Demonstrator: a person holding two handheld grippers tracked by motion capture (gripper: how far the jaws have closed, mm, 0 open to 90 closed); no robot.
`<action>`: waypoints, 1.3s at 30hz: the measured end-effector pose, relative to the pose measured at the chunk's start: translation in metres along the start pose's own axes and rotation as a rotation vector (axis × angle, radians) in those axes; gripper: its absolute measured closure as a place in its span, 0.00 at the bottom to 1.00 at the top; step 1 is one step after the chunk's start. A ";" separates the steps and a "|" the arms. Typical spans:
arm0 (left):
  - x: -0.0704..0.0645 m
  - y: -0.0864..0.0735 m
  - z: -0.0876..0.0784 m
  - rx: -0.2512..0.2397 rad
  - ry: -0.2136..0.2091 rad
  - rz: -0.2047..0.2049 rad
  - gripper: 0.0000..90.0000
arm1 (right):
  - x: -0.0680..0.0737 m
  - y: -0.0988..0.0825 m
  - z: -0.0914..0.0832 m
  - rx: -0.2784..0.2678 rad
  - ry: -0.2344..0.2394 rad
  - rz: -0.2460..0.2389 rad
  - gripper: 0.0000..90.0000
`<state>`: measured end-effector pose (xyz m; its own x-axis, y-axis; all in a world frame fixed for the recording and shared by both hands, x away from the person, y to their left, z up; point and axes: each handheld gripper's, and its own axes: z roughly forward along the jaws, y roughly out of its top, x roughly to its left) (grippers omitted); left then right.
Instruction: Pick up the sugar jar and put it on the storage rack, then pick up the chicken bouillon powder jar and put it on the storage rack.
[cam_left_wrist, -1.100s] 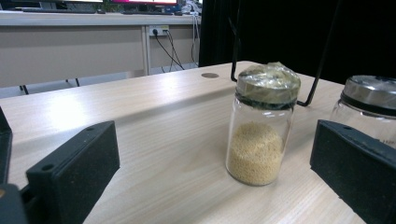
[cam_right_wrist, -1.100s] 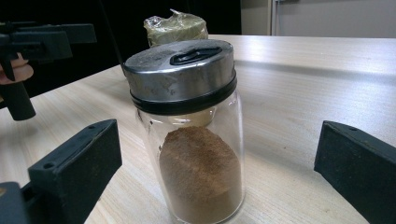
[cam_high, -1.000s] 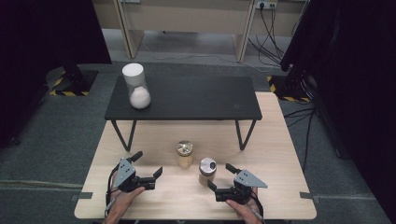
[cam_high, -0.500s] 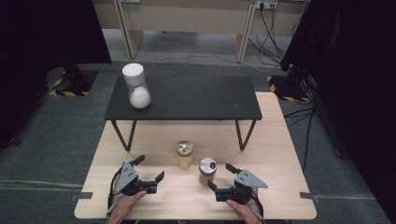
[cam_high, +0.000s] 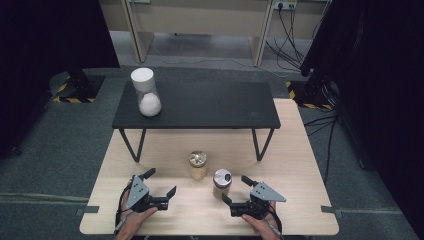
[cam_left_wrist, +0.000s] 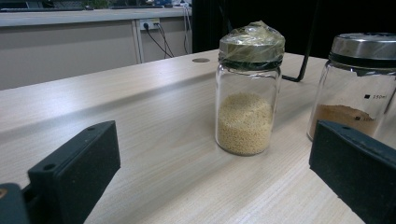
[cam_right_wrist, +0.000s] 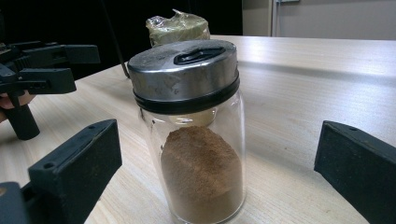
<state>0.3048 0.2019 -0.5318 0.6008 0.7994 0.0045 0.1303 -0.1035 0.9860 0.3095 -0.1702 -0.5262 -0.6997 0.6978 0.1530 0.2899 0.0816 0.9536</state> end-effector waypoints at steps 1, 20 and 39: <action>0.000 0.000 0.000 -0.001 0.001 0.000 0.01 | 0.000 0.000 0.000 0.001 0.000 0.005 0.01; 0.000 0.000 0.000 0.001 0.003 0.003 0.01 | 0.004 0.007 -0.003 -0.021 0.012 0.001 0.01; -0.001 0.000 0.000 0.002 0.002 0.006 0.01 | 0.015 0.026 -0.006 -0.021 -0.011 -0.011 0.01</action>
<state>0.3044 0.2014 -0.5318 0.5997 0.8001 0.0107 0.1281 -0.1092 0.9857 0.3025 -0.1620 -0.4974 -0.6957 0.7045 0.1401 0.2684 0.0740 0.9605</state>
